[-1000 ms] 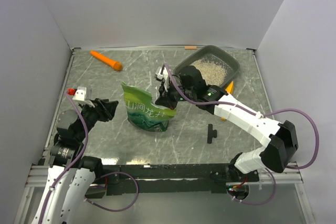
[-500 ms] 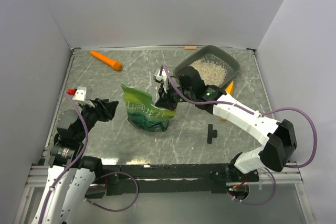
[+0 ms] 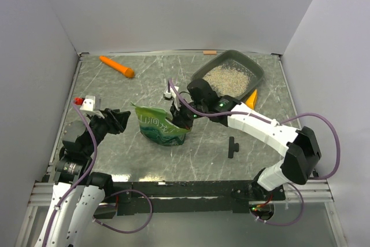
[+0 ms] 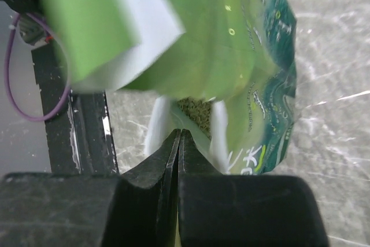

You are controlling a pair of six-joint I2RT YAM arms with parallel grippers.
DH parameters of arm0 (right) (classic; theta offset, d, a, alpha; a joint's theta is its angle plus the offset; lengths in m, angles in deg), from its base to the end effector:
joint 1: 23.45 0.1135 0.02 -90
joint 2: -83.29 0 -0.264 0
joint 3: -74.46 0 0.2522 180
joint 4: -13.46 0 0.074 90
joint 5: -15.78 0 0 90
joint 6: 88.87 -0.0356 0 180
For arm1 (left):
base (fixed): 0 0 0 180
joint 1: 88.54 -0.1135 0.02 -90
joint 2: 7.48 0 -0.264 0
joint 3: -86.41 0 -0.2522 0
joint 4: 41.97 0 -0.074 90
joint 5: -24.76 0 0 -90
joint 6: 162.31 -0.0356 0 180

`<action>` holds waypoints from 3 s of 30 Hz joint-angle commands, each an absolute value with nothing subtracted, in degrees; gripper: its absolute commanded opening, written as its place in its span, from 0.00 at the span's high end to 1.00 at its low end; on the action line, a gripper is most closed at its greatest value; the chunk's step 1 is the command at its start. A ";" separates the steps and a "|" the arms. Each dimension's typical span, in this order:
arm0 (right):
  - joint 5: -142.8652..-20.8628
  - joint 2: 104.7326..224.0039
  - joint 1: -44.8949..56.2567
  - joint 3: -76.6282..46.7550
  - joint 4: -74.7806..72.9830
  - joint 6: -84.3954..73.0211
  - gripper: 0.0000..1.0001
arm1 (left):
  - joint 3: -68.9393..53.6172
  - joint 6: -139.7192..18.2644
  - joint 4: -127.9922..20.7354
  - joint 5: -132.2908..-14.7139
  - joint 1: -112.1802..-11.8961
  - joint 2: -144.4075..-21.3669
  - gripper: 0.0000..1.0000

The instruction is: Fill the litter box with clean litter

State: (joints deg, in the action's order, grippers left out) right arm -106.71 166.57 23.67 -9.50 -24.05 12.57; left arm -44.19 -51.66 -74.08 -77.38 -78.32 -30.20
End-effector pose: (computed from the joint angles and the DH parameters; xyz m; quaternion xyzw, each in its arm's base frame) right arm 0.2068 0.2508 0.3163 -0.5291 0.6876 0.3698 0.3324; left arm 0.1071 -0.0269 0.3184 0.0040 0.7391 -0.2535 0.6241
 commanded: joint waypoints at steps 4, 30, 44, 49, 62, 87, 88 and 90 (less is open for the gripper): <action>-106.05 168.71 25.16 -12.51 -26.49 11.15 0.83 | -44.15 -51.65 -72.96 -77.81 -78.34 -30.25 0.45; -81.63 157.40 25.42 -19.11 -31.86 6.32 0.01 | -44.06 -51.39 -73.22 -77.99 -78.34 -30.24 0.43; -59.81 145.26 9.35 -7.87 -35.11 -12.40 0.00 | -44.50 -49.19 -72.34 -78.07 -78.34 -28.92 0.29; -57.72 142.18 1.09 1.71 -32.21 -19.77 0.00 | -43.71 -49.54 -73.40 -79.47 -78.26 -31.03 0.26; -56.28 149.89 -19.74 15.08 -27.65 -31.13 0.00 | -43.80 -49.28 -74.10 -77.99 -75.27 -29.63 0.20; -67.81 172.40 -26.26 8.50 -21.83 -29.02 0.45 | -43.97 -49.46 -74.28 -77.19 -74.21 -29.89 0.19; -67.81 173.45 -26.26 8.14 -22.27 -28.93 0.54 | -43.97 -49.46 -74.36 -77.28 -74.12 -29.98 0.19; -67.81 174.16 -26.26 7.53 -23.33 -28.84 0.62 | -43.97 -49.46 -74.36 -77.11 -74.21 -29.89 0.19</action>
